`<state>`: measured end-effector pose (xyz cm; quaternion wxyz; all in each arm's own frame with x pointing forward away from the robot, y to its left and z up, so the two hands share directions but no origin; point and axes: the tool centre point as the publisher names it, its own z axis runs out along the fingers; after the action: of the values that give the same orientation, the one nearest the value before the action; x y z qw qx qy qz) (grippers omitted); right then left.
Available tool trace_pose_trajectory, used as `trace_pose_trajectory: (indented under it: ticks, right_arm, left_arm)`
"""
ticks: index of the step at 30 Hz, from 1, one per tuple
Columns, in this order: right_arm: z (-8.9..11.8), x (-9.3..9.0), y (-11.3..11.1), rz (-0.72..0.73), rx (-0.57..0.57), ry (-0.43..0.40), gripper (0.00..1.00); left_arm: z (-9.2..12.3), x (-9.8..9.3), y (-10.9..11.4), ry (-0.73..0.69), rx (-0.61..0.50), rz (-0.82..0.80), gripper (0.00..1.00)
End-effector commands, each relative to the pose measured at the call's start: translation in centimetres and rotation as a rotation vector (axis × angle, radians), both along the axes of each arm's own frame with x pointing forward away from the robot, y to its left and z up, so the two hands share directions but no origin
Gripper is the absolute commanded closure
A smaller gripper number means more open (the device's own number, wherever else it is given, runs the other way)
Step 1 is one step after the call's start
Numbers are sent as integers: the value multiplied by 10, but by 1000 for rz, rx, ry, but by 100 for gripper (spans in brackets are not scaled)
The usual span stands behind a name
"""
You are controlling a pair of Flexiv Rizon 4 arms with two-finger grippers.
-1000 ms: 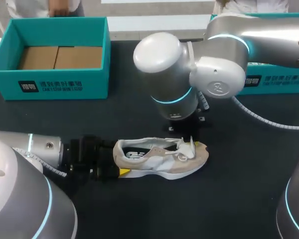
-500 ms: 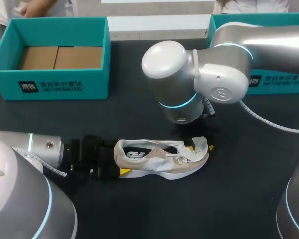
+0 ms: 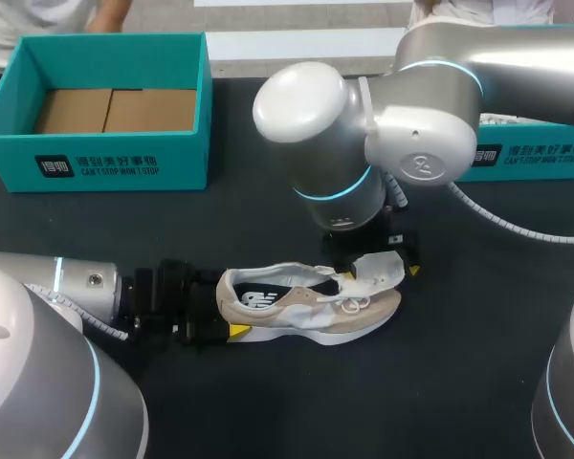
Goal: Take the shoe out of the shoebox, open the shoe tongue, remove and reinsert the insole, then place the shoe into the shoebox
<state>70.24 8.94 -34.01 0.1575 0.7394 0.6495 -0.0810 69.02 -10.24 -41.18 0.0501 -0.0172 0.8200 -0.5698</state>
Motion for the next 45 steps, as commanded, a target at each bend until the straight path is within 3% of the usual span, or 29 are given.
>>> trace_pose_trajectory:
  ticks: [1, 8, 12, 16, 19, 25, 26, 27, 28, 30, 32, 36, 45]
  right_arm:
    - [27, -9, 3, -303, 36, -204, 0]
    - [70, -5, 21, -230, 39, -297, 0]
    - [89, -1, 40, -114, 85, -320, 0]
    - [102, 0, 75, 138, 192, -310, 0]
    - [111, -2, 104, 364, 212, -286, 0]
    - [118, -10, 156, 803, 149, -168, 2]
    - [118, -11, 162, 852, 140, -144, 5]
    - [117, -12, 168, 906, 142, -113, 17]
    - [116, -13, 173, 945, 129, -87, 39]
    - [113, -14, 179, 1001, 104, -37, 58]
    - [109, -16, 181, 1040, 77, 11, 100]
    - [99, -27, 179, 1118, 67, 112, 100]
    - [99, -27, 179, 1118, 67, 112, 100]
  left_arm:
    - [-2, -2, 0, -2, 0, 1, 100]
    - [-2, -2, 0, -2, 0, 1, 100]
    - [-2, -2, 0, -2, 0, 1, 100]
    - [-2, -2, 0, -2, 0, 1, 100]
    - [-2, -2, 0, -2, 0, 1, 100]
    - [-2, -2, 0, -2, 0, 1, 100]
    - [-2, -2, 0, -2, 0, 1, 100]
    - [-2, -2, 0, -2, 0, 1, 100]
    - [-2, -2, 0, -2, 0, 1, 100]
    - [-2, -2, 0, -2, 0, 1, 100]
    - [-2, -2, 0, -2, 0, 1, 100]
    - [-2, -2, 0, -2, 0, 1, 100]
    - [-2, -2, 0, -2, 0, 1, 100]
